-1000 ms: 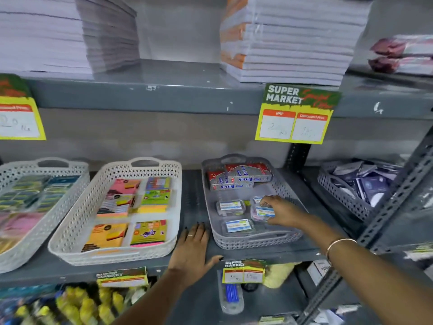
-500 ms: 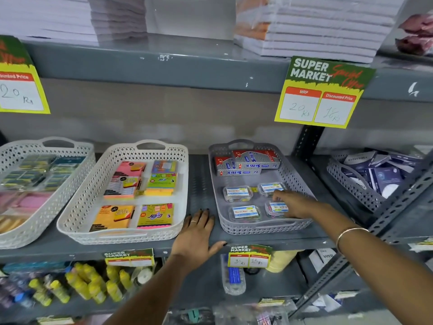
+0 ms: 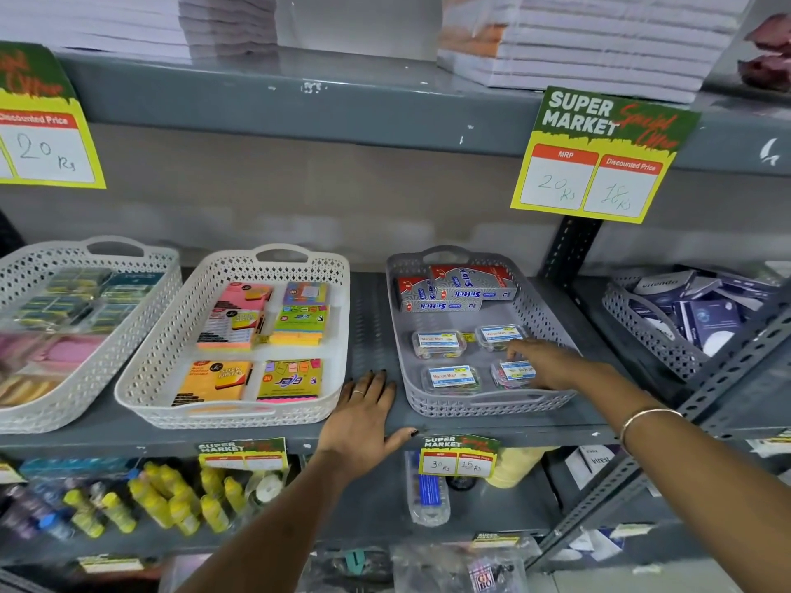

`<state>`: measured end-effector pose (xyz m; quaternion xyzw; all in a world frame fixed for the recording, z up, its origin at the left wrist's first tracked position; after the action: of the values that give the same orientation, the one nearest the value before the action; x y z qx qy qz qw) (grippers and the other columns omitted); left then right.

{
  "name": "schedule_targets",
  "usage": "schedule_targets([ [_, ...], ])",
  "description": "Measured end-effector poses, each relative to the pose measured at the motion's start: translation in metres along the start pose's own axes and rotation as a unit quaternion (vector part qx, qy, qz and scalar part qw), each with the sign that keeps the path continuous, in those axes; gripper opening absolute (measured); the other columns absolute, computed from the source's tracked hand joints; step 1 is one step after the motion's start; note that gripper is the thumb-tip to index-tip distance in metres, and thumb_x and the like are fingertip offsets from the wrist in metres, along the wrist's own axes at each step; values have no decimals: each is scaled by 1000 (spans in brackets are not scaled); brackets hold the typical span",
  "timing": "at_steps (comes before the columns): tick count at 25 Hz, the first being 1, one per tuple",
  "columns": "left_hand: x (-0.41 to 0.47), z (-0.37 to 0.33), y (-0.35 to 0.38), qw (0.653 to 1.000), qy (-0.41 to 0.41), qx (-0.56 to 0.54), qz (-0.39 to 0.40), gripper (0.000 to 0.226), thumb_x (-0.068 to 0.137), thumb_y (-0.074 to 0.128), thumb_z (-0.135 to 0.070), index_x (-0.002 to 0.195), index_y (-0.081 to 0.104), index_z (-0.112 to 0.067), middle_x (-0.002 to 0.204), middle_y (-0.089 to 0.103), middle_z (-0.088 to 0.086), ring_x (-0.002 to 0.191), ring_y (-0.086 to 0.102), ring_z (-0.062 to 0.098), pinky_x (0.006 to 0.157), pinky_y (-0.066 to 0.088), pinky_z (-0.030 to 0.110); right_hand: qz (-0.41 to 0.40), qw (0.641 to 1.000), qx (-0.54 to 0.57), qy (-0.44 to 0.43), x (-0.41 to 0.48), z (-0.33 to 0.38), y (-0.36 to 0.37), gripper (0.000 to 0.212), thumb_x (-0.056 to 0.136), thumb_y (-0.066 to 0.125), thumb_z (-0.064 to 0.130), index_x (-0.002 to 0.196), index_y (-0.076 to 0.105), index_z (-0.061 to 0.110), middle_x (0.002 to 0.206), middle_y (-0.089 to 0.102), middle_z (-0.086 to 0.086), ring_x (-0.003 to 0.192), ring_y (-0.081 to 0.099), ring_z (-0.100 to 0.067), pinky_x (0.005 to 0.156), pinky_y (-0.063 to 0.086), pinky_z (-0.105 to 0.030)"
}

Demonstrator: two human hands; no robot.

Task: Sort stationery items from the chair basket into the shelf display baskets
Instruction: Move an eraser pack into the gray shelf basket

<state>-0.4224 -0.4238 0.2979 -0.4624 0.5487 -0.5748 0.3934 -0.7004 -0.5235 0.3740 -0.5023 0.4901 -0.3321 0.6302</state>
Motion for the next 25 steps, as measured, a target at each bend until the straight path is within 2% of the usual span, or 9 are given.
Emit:
schedule_targets([
  [4,1,0,1,1000,1,-6,-13,101,70,-8,-76,146,19,-15,154,17,7,139,11,24,112,5,39,0,1000,-2,15,2,-1,-1,46,79,69,15,118,45,16,133,48,-11,113,49,-27,81,36,-27],
  [7,0,0,2,1000,12,-7,-18,117,60,-28,-79,146,18,-15,154,16,6,139,10,23,113,5,39,6,1000,-3,18,2,-4,0,46,79,69,12,118,45,17,134,47,-11,114,50,-27,82,37,-27],
  [10,1,0,3,999,11,-19,-25,118,58,-30,-78,146,19,-15,154,17,6,139,11,24,113,7,40,11,1000,-14,18,-2,-1,-7,62,76,71,16,129,40,20,142,41,-10,124,45,-28,99,38,-31],
  [12,1,-1,1,1000,10,-23,-17,111,66,-20,-80,146,19,-14,154,18,6,139,13,24,113,8,40,0,1000,-13,9,-7,9,-19,74,75,73,18,137,33,20,145,37,-11,129,41,-28,106,37,-35],
  [14,-3,-3,-4,999,27,-40,-6,95,76,0,-72,144,23,-10,152,22,9,137,19,26,113,12,40,-30,999,23,-20,-8,31,-38,74,77,71,17,138,30,19,147,34,-9,132,38,-26,106,37,-41],
  [17,-29,0,-15,993,102,-47,-40,72,86,27,-57,131,45,-5,138,46,15,125,43,30,104,31,41,-93,986,74,-115,-1,92,-70,68,79,68,12,138,33,16,145,38,-11,130,40,-27,106,38,-41],
  [20,-74,21,-21,987,138,-23,-81,59,87,33,-53,127,44,-11,131,54,9,119,48,22,97,40,34,-130,965,85,-213,10,175,-93,66,77,69,10,135,38,14,136,47,-15,122,48,-29,103,40,-38],
  [22,-109,46,-24,989,117,-37,-82,55,89,35,-50,127,41,-11,130,54,9,119,48,22,96,42,33,-139,947,93,-273,16,232,-100,62,76,69,8,132,41,12,130,51,-15,117,51,-30,99,41,-37],
  [25,-175,109,-26,993,16,-56,-100,51,89,41,-46,125,42,-10,128,54,14,116,48,27,91,45,36,-156,920,90,-347,19,330,-100,58,76,69,9,128,45,15,130,52,-10,117,52,-27,97,44,-39],
])
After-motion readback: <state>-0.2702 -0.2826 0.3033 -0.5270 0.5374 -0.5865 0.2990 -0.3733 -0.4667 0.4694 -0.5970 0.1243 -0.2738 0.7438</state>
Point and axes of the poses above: each hand's wrist, its own x-axis towards the middle knuckle, its own y-axis out of the palm, z = x × y, the point moved 2 cm from there along x, towards the middle knuckle
